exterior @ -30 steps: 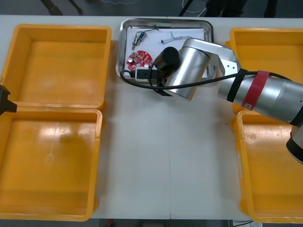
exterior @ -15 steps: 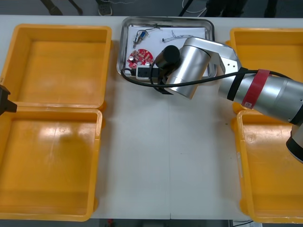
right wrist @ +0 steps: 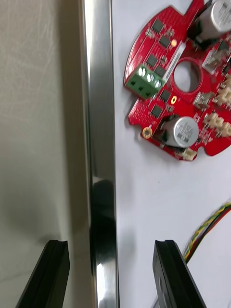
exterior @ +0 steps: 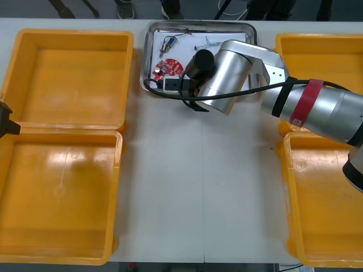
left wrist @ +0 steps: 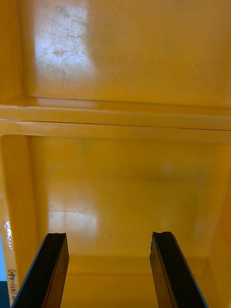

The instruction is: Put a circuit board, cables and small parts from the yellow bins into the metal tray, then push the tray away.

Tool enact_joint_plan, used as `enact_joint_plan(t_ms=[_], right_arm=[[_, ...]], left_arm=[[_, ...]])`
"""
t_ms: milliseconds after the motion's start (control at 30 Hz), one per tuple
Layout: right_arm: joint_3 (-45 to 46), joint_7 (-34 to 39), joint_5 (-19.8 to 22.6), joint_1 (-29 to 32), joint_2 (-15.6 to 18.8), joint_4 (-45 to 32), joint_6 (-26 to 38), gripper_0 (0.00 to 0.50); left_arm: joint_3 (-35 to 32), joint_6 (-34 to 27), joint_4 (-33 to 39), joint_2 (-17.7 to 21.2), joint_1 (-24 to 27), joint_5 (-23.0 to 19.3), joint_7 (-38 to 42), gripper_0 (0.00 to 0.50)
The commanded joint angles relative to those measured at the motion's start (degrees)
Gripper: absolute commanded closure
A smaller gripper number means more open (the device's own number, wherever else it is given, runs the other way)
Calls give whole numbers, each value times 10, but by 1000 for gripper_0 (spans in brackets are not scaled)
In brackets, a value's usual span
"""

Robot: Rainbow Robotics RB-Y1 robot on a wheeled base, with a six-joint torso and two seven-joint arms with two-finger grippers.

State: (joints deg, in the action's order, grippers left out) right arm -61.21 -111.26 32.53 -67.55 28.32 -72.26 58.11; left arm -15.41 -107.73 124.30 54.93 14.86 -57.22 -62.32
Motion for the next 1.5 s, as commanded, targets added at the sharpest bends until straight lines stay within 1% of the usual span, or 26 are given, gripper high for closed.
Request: enact_joint_plan(t_ms=[33, 200, 233, 267, 400, 467, 500, 567, 633, 667, 700, 767, 800, 867, 900, 1000, 1133, 1200, 1233, 1333, 1467, 1500], right_arm=[[37, -16, 4, -30, -5, -55, 59, 0], [45, -4, 6, -28, -5, -119, 137, 0], [47, 10, 7, -24, -3, -140, 158, 0], [50, 18, 6, -21, -2, -150, 166, 0], [79, 68, 7, 8, 13, -235, 228, 0], [101, 79, 7, 28, 24, -279, 268, 0], [106, 80, 7, 34, 26, -288, 278, 0], [133, 83, 8, 58, 34, -326, 323, 0], [149, 85, 9, 69, 37, -343, 345, 0], [179, 88, 10, 88, 40, -369, 382, 0], [188, 90, 10, 95, 41, -376, 395, 0], [231, 94, 13, 122, 43, -407, 447, 0], [241, 96, 14, 128, 43, -414, 459, 0], [287, 101, 16, 156, 43, -441, 507, 0], [299, 103, 16, 163, 43, -447, 519, 0], [357, 108, 24, 194, 43, -476, 519, 0], [445, 119, 55, 238, 47, -508, 519, 0], [497, 125, 79, 263, 55, -523, 519, 0], [512, 126, 86, 269, 57, -526, 519, 0], [580, 134, 112, 314, 69, -538, 519, 0], [660, 147, 126, 371, 91, -549, 519, 0], [667, 148, 126, 378, 94, -549, 519, 0]], left_arm=[[-17, 6, 16, -5, -12, 4, -57, 0], [-17, 6, 16, -5, -12, 4, -57, 0], [-17, 6, 16, -5, -12, 4, -57, 0], [-17, 6, 16, -5, -12, 4, -57, 0], [-17, 6, 16, -5, -12, 4, -57, 0], [-17, 6, 16, -5, -12, 4, -57, 0], [-17, 6, 16, -5, -12, 4, -57, 0], [-17, 6, 16, -5, -12, 4, -57, 0], [-17, 6, 16, -5, -12, 4, -57, 0], [-17, 6, 16, -5, -12, 4, -57, 0], [-17, 6, 16, -5, -12, 4, -57, 0], [-17, 6, 16, -5, -12, 4, -57, 0], [-17, 6, 16, -5, -12, 4, -57, 0], [-17, 6, 16, -5, -12, 4, -57, 0], [-17, 6, 16, -5, -12, 4, -57, 0], [-17, 6, 16, -5, -12, 4, -57, 0], [-17, 6, 16, -5, -12, 4, -57, 0], [-17, 6, 16, -5, -12, 4, -57, 0], [-17, 6, 16, -5, -12, 4, -57, 0], [-17, 6, 16, -5, -12, 4, -57, 0], [-17, 6, 16, -5, -12, 4, -57, 0], [-17, 6, 16, -5, -12, 4, -57, 0]])
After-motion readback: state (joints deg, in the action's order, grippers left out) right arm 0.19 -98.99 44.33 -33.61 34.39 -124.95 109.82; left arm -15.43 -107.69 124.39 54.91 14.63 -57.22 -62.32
